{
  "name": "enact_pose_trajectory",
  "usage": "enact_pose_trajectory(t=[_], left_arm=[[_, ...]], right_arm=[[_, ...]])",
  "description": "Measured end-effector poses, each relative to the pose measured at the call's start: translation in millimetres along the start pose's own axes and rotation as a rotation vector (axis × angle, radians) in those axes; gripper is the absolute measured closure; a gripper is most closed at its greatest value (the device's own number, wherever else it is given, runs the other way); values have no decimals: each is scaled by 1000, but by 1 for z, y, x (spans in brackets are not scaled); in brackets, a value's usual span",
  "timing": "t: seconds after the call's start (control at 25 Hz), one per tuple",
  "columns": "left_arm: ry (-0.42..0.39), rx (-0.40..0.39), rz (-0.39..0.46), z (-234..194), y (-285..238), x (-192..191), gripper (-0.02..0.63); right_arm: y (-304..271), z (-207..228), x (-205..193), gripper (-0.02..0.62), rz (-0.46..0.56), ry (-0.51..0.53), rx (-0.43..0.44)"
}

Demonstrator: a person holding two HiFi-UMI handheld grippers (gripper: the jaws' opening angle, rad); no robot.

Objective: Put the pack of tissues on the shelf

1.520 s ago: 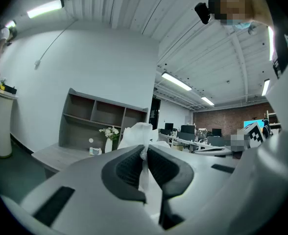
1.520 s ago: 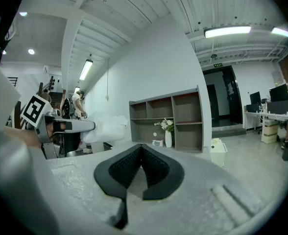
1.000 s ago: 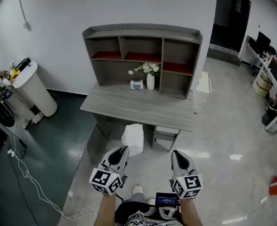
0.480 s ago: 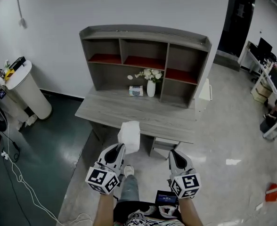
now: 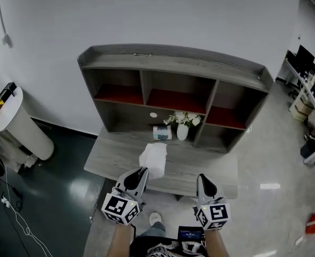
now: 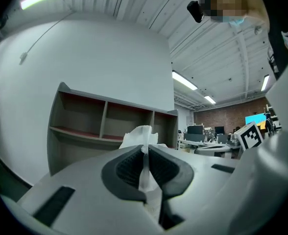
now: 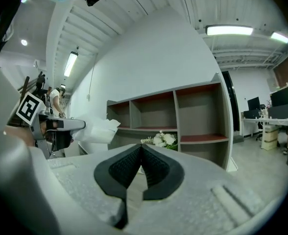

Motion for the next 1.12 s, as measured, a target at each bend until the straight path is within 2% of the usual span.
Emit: enact_pose_trajectory(t=[0.16, 0.4, 0.68, 0.88, 1.12], left_arm=[[18, -36, -4, -54, -49, 3, 587], [36, -102, -12, -96, -97, -1, 586], [66, -169, 0, -106, -129, 3, 586], [60, -208, 8, -102, -144, -1, 587], [42, -205, 25, -107, -154, 1, 586]], right_arm=[[-63, 1, -1, 591, -15, 4, -36], [-107, 7, -12, 591, -60, 6, -99], [-120, 11, -11, 591, -45, -8, -110], [-122, 22, -13, 592, -34, -15, -150], [-139, 27, -16, 591, -10, -3, -124]])
Point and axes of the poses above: the fingertips, and each gripper's own axes: y backward along the fingers, z to its right, x out of its top, the point moved 9 cm from there along y, backward along the fingers, and after that the axes turned 10 degrees about z, right-handed, at the moved point
